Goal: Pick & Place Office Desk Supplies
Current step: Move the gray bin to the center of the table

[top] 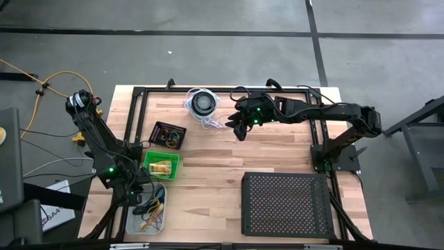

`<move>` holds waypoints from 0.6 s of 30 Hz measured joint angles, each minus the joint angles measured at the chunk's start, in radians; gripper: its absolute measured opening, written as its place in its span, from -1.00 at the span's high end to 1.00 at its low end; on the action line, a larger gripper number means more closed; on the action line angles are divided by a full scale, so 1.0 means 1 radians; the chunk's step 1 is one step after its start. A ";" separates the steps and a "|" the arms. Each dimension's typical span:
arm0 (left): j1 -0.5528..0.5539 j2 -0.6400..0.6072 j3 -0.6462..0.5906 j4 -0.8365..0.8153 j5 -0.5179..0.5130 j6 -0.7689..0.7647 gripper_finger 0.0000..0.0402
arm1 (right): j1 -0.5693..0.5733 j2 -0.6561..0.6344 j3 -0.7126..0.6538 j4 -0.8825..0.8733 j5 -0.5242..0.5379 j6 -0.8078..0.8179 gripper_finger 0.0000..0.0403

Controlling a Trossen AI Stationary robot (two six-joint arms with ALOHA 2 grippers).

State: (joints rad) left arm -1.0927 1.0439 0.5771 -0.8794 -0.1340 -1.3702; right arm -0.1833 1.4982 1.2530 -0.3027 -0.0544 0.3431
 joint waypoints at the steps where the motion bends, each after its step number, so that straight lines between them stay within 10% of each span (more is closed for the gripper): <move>1: 0.000 0.000 -0.009 0.014 0.003 -0.011 0.44 | 0.000 0.000 0.000 0.000 0.000 0.000 0.32; 18: 0.041 0.000 -0.045 0.073 0.009 0.008 0.45 | 0.000 0.000 0.000 0.000 0.000 0.000 0.32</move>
State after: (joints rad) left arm -1.0514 1.0439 0.5320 -0.8062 -0.1251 -1.3624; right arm -0.1835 1.4982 1.2531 -0.3023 -0.0544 0.3431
